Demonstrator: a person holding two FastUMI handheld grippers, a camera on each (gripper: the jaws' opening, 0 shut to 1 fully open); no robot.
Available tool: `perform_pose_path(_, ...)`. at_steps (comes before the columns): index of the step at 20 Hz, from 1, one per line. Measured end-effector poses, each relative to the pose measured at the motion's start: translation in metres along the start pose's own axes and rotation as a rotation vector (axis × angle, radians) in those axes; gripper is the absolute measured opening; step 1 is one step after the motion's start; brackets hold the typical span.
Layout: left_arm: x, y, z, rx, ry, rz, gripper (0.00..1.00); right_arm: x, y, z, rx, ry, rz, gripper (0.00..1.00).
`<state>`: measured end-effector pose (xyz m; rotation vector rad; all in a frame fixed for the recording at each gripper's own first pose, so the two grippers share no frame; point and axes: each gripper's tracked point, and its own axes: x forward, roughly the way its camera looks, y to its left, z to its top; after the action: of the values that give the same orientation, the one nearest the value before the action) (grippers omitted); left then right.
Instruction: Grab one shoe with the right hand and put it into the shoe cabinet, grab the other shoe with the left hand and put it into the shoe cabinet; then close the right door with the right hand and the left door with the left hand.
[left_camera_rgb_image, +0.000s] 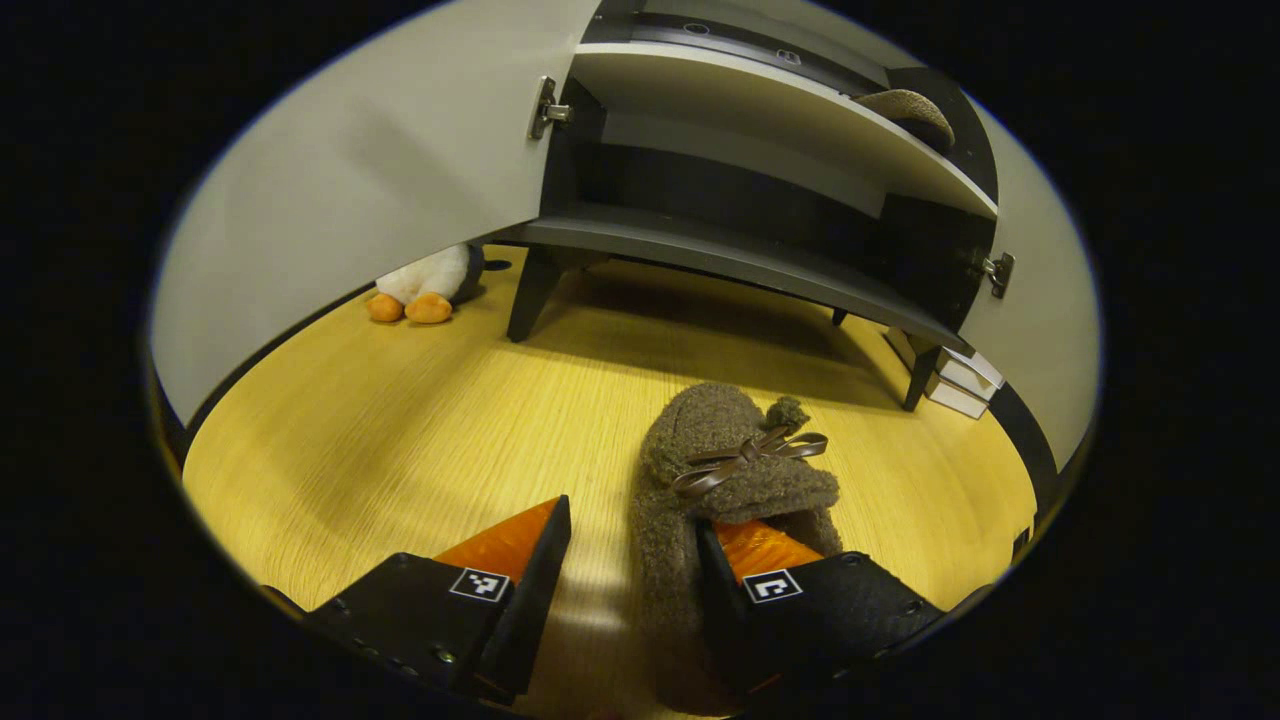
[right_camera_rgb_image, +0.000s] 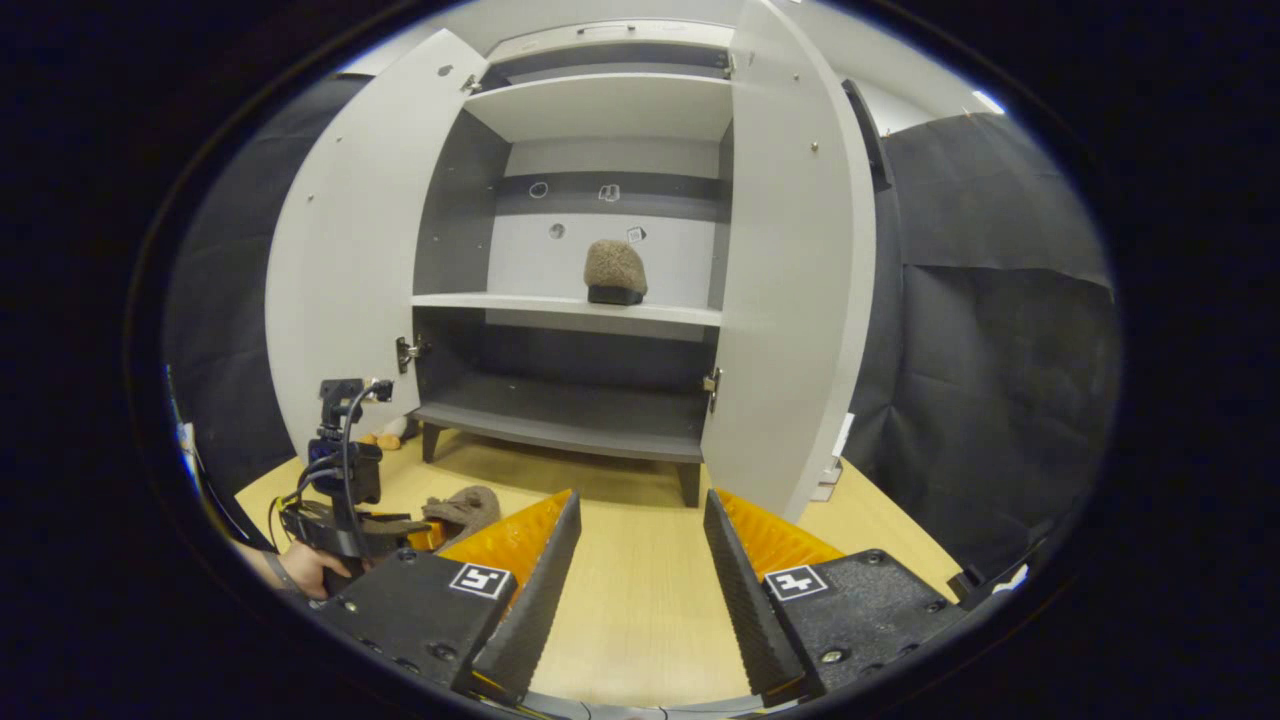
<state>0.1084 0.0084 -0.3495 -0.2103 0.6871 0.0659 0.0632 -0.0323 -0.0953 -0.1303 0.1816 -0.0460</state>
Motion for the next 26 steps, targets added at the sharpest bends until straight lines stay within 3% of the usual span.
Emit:
perform_pose_path(2, 0.0, -0.012, -0.003, -0.002, -0.006, -0.013, 0.52, 0.0, 0.002, -0.002, -0.005, 0.003, 0.006, 0.81)
perform_pose_path(3, 0.002, -0.01, -0.002, 0.014, -0.009, 0.018, 0.34, 0.0, 0.002, -0.003, -0.005, 0.005, 0.011, 0.81)
perform_pose_path(5, 0.003, -0.013, -0.001, 0.064, -0.011, 0.014, 0.09, -0.001, 0.004, -0.004, -0.002, 0.006, 0.02, 0.78)
perform_pose_path(7, -0.008, -0.028, 0.001, 0.078, -0.003, -0.061, 0.02, 0.0, 0.006, -0.003, 0.009, 0.005, 0.025, 0.78)
perform_pose_path(10, -0.048, -0.038, 0.034, 0.127, -0.091, -0.087, 0.01, 0.0, 0.003, -0.004, 0.016, -0.001, 0.023, 0.78)
perform_pose_path(13, -0.096, -0.05, 0.111, 0.16, -0.238, -0.078, 0.0, 0.001, 0.006, -0.006, 0.024, -0.001, 0.031, 0.78)
perform_pose_path(19, -0.161, -0.101, 0.274, 0.022, -0.452, -0.135, 0.0, -0.002, 0.009, 0.003, 0.04, -0.037, 0.038, 0.78)
perform_pose_path(22, -0.152, -0.112, 0.339, 0.019, -0.485, -0.125, 0.0, -0.004, 0.007, 0.007, 0.043, -0.054, 0.035, 0.81)
perform_pose_path(26, -0.115, -0.12, 0.396, 0.035, -0.444, -0.098, 0.0, -0.006, -0.003, 0.009, 0.055, -0.061, 0.012, 0.78)
